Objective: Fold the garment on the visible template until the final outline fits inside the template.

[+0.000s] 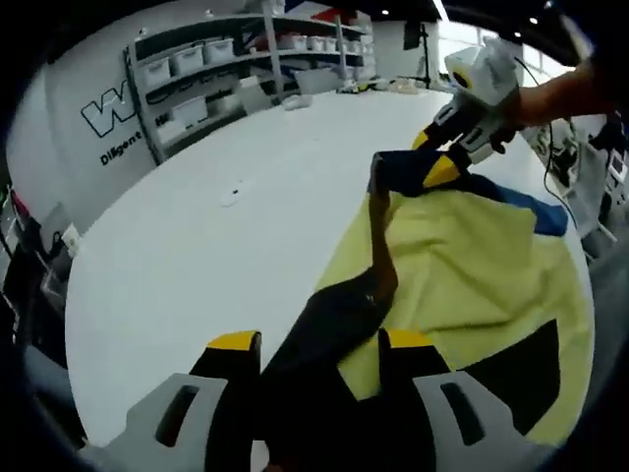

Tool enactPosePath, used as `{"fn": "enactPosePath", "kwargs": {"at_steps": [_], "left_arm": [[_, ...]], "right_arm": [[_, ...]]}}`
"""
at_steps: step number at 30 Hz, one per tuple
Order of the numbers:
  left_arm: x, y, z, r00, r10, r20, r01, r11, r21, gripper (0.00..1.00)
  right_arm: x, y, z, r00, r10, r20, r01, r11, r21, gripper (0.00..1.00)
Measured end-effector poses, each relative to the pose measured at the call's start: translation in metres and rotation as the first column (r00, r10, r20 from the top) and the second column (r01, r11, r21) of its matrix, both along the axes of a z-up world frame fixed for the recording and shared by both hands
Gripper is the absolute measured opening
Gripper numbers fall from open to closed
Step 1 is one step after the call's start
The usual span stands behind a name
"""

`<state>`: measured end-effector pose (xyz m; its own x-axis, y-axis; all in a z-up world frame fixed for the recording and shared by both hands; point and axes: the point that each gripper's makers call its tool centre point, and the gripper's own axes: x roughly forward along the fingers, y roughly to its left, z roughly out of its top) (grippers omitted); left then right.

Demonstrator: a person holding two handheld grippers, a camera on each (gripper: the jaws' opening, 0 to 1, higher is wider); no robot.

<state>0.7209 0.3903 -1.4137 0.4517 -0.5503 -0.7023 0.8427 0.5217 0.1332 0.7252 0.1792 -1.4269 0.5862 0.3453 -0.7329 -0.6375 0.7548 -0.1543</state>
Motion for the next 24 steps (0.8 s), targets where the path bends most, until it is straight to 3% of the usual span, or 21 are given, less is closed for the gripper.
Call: {"fn": "enactPosePath", "kwargs": {"at_steps": [1,4,6,9,11,16,20,24], "left_arm": [[-0.004,-0.003,0.000,0.999,-0.040,0.000,0.040,0.999,0.005,0.48],[-0.001,-0.004,-0.003,0.998,-0.062,0.004,0.062,0.998,0.020,0.44],[0.003,-0.001,-0.008,0.998,-0.069,0.013,0.068,0.995,0.068,0.39],[0.008,-0.003,-0.011,0.996,-0.084,0.024,0.081,0.993,0.087,0.34],[0.015,0.001,-0.012,0.995,-0.091,0.044,0.085,0.988,0.133,0.29],[0.024,0.000,-0.006,0.999,-0.041,0.032,0.038,0.996,0.083,0.07],[0.032,0.002,-0.005,0.996,0.074,-0.047,-0.074,0.997,0.007,0.06],[0.043,0.007,-0.006,0.971,0.191,-0.144,-0.203,0.977,-0.070,0.06]], "right_arm": [[0.000,0.000,0.000,1.000,0.001,-0.002,-0.001,1.000,-0.001,0.22],[0.003,-0.001,0.001,1.000,-0.002,-0.004,0.002,1.000,0.005,0.12],[0.004,0.001,0.003,1.000,-0.007,-0.009,0.007,1.000,0.017,0.06],[0.004,0.002,0.005,1.000,-0.007,-0.022,0.007,1.000,0.024,0.00],[0.006,0.002,0.008,1.000,-0.007,-0.020,0.008,1.000,0.028,0.00],[0.009,0.000,0.016,1.000,-0.010,-0.002,0.010,0.999,0.033,0.00],[0.017,-0.001,0.020,1.000,-0.007,0.006,0.007,0.999,0.032,0.00],[0.024,-0.003,0.016,1.000,-0.029,-0.006,0.029,0.999,0.032,0.00]]}}
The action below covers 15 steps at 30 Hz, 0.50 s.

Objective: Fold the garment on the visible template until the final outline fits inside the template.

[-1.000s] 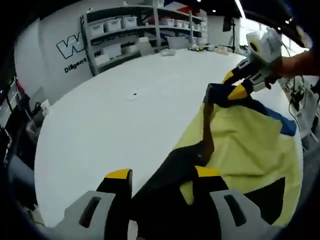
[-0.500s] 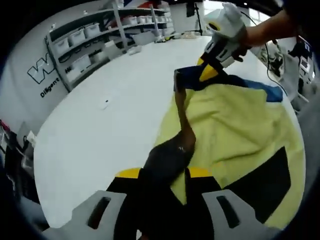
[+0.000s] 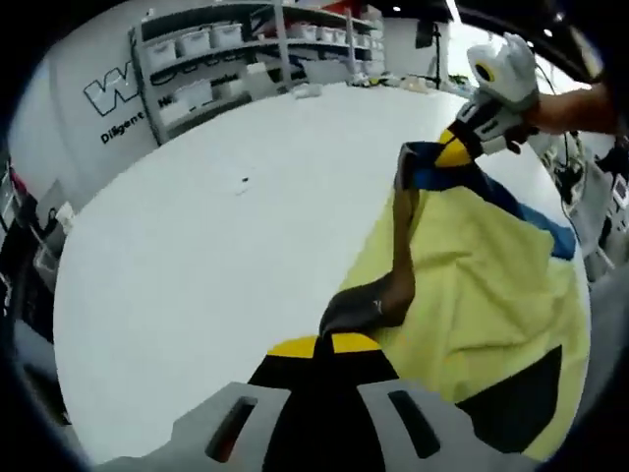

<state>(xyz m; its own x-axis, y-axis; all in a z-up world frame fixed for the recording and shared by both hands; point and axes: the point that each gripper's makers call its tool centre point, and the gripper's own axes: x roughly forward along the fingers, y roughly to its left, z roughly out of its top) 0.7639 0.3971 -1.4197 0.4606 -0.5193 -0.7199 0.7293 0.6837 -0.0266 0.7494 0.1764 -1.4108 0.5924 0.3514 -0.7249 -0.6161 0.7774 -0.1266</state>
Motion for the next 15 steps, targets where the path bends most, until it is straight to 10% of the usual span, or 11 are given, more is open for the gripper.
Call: {"fn": "enactPosePath", "kwargs": {"at_steps": [6,15], "left_arm": [[0.023,0.021,0.001,0.974,0.225,-0.028,-0.227,0.972,-0.063,0.10],[0.018,0.028,0.002,0.984,0.173,0.033,-0.173,0.985,-0.007,0.25]], "right_arm": [[0.007,-0.012,-0.005,0.998,-0.059,0.038,0.060,0.997,-0.048,0.00],[-0.002,-0.019,0.002,0.996,-0.066,0.055,0.069,0.996,-0.050,0.11]]}}
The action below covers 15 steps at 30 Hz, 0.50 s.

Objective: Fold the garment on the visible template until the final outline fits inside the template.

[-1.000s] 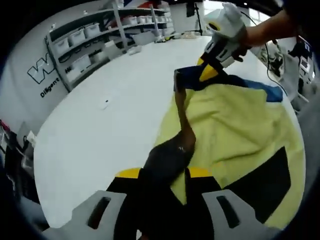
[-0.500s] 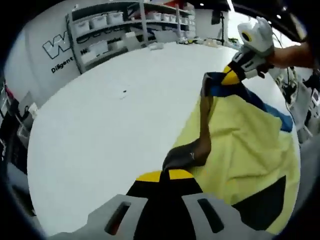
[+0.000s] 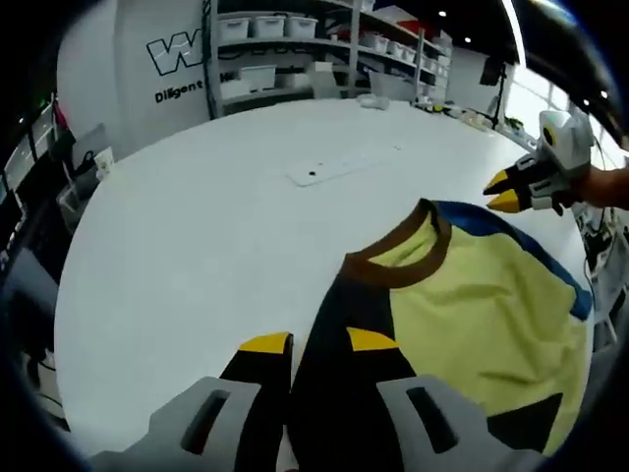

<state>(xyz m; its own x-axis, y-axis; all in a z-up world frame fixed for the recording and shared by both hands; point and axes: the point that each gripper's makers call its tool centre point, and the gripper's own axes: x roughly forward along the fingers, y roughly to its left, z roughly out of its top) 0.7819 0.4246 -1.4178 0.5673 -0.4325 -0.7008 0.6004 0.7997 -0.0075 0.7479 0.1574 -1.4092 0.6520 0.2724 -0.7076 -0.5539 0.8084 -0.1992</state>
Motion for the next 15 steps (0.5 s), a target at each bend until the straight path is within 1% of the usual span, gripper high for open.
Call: {"fn": "enactPosePath", "kwargs": {"at_steps": [2,4,7,9,12,15], "left_arm": [[-0.003,0.000,0.004,1.000,-0.009,0.008,0.009,1.000,-0.006,0.28],[-0.007,0.000,0.005,1.000,-0.017,0.003,0.017,1.000,-0.005,0.29],[-0.013,0.002,0.011,1.000,-0.019,0.001,0.019,1.000,-0.010,0.33],[-0.017,0.002,0.018,1.000,-0.014,0.010,0.014,1.000,-0.022,0.34],[-0.027,-0.001,0.023,0.999,-0.032,0.012,0.033,0.999,-0.031,0.38],[-0.037,-0.001,0.027,0.998,-0.059,0.025,0.059,0.998,-0.020,0.45]], "right_arm": [[-0.005,-0.003,0.000,1.000,-0.002,-0.003,0.002,1.000,0.004,0.12],[-0.010,-0.005,0.002,1.000,-0.005,-0.005,0.005,1.000,0.008,0.13],[-0.018,-0.005,0.005,1.000,-0.008,-0.015,0.009,1.000,0.017,0.14],[-0.024,-0.002,0.009,1.000,-0.002,-0.013,0.002,0.999,0.033,0.16],[-0.034,0.005,0.013,1.000,0.014,-0.017,-0.013,0.999,0.051,0.20],[-0.044,0.010,0.017,0.999,0.035,-0.012,-0.034,0.998,0.053,0.23]]}}
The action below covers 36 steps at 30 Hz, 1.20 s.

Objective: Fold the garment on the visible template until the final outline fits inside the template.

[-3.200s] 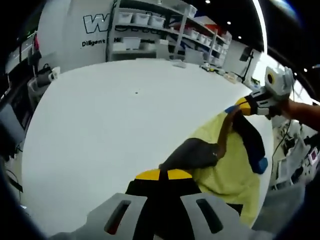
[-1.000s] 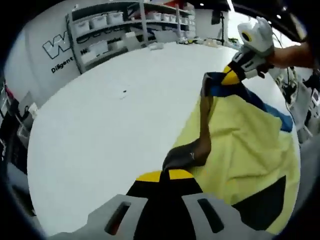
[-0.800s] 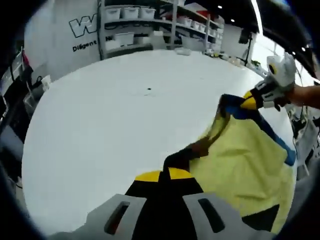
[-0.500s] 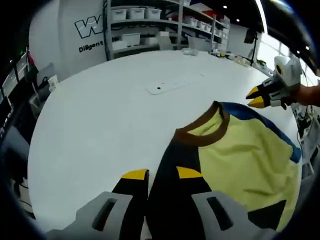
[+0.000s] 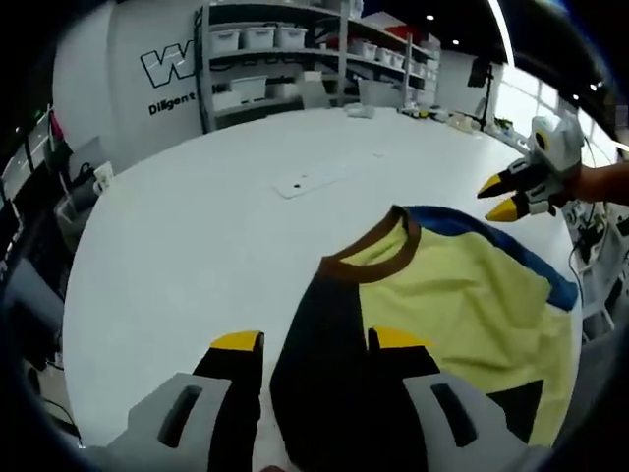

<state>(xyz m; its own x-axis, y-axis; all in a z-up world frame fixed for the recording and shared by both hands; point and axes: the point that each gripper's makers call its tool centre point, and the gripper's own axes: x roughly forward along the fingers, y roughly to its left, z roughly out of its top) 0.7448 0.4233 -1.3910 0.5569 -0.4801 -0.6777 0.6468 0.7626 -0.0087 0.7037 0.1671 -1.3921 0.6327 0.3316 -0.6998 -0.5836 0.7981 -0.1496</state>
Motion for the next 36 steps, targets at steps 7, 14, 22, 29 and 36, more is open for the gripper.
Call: {"fn": "enactPosePath", "kwargs": {"at_steps": [7,14,22,29,36], "left_arm": [[-0.024,-0.003,0.019,0.999,-0.042,0.033,0.042,0.999,-0.001,0.56],[-0.045,-0.004,0.027,0.997,-0.058,0.044,0.058,0.998,-0.001,0.58],[-0.074,-0.008,0.023,0.993,-0.114,0.027,0.114,0.993,0.016,0.56],[-0.096,-0.014,0.014,0.981,-0.191,0.021,0.190,0.981,0.045,0.55],[-0.119,-0.023,0.012,0.973,-0.230,0.016,0.229,0.972,0.053,0.56]], "right_arm": [[-0.019,0.011,0.022,0.999,0.042,0.031,-0.044,0.998,0.043,0.32],[-0.038,0.020,0.039,0.996,0.072,0.049,-0.076,0.994,0.073,0.38],[-0.057,0.032,0.038,0.993,0.115,0.034,-0.117,0.990,0.081,0.40],[-0.064,0.032,0.040,0.992,0.120,0.036,-0.122,0.989,0.082,0.41],[-0.072,0.031,0.045,0.992,0.123,0.042,-0.126,0.988,0.091,0.44]]}}
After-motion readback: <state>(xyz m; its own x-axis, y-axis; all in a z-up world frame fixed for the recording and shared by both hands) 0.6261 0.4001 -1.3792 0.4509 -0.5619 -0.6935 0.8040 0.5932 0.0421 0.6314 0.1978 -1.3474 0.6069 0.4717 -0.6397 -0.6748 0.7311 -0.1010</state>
